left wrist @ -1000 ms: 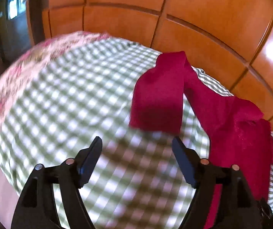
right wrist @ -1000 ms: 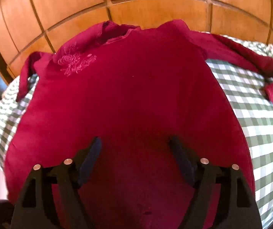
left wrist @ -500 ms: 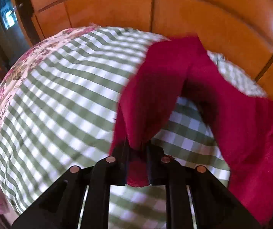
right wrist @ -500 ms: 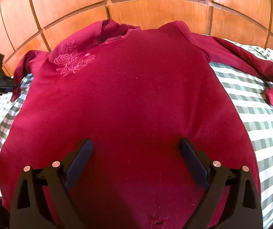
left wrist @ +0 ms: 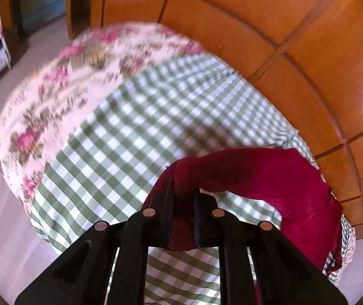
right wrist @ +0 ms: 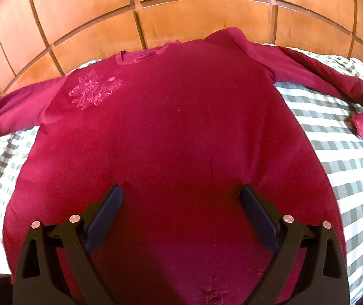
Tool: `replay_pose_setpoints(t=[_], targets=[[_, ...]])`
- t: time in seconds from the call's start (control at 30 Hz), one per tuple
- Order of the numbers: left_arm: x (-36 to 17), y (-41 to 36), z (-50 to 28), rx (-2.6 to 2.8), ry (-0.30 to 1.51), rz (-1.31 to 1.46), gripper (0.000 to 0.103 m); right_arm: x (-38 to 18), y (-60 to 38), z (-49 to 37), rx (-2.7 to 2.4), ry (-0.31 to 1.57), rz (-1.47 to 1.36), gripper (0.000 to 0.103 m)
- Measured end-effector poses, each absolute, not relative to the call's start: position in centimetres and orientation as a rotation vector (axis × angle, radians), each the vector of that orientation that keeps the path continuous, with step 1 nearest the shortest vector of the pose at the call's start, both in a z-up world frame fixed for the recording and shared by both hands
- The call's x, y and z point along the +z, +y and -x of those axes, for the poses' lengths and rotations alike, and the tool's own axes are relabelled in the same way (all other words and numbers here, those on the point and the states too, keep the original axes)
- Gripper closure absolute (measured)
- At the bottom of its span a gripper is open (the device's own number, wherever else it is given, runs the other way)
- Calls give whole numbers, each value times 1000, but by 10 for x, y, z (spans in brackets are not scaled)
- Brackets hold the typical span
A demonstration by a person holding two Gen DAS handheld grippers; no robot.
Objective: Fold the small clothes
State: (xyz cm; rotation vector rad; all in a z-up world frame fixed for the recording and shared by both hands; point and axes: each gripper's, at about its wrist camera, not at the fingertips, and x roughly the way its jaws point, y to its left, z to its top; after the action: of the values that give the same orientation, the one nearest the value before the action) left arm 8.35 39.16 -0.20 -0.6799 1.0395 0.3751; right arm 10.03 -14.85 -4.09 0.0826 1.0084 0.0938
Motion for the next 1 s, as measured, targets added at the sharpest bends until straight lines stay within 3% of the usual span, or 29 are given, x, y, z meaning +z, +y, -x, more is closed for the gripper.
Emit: replay_pose_setpoints(t=[0.07, 0.2, 0.3, 0.37, 0.4, 0.7, 0.8, 0.83, 0.87, 0.9, 1.0], targets=[[-21, 405, -91, 368, 1058, 779, 85, -39, -147, -104, 91, 1015, -69, 10], [-23, 413, -111, 406, 1034, 771, 85, -38, -142, -108, 87, 1021, -57, 10], [-14, 429, -124, 476, 998, 697, 76, -39, -139, -110, 75, 1028, -43, 10], [-12, 446, -122, 528, 971, 706, 49, -40, -138, -110, 63, 1029, -42, 10], [-10, 453, -116, 555, 946, 721, 43, -40, -138, -110, 60, 1029, -43, 10], [-68, 459, -59, 496, 921, 868, 32, -44, -131, -109, 25, 1033, -10, 9], [-94, 450, -62, 489, 941, 895, 36, -44, -131, -110, 22, 1038, -6, 9], [-96, 447, -67, 487, 931, 881, 53, -43, -131, -110, 20, 1040, -3, 9], [-97, 443, -72, 470, 930, 868, 89, -43, -130, -111, 18, 1042, 0, 9], [-96, 441, -79, 435, 933, 869, 99, -43, -130, -111, 16, 1043, 3, 9], [-63, 438, -92, 405, 840, 843, 98, -43, -128, -112, 8, 1046, 11, 9]])
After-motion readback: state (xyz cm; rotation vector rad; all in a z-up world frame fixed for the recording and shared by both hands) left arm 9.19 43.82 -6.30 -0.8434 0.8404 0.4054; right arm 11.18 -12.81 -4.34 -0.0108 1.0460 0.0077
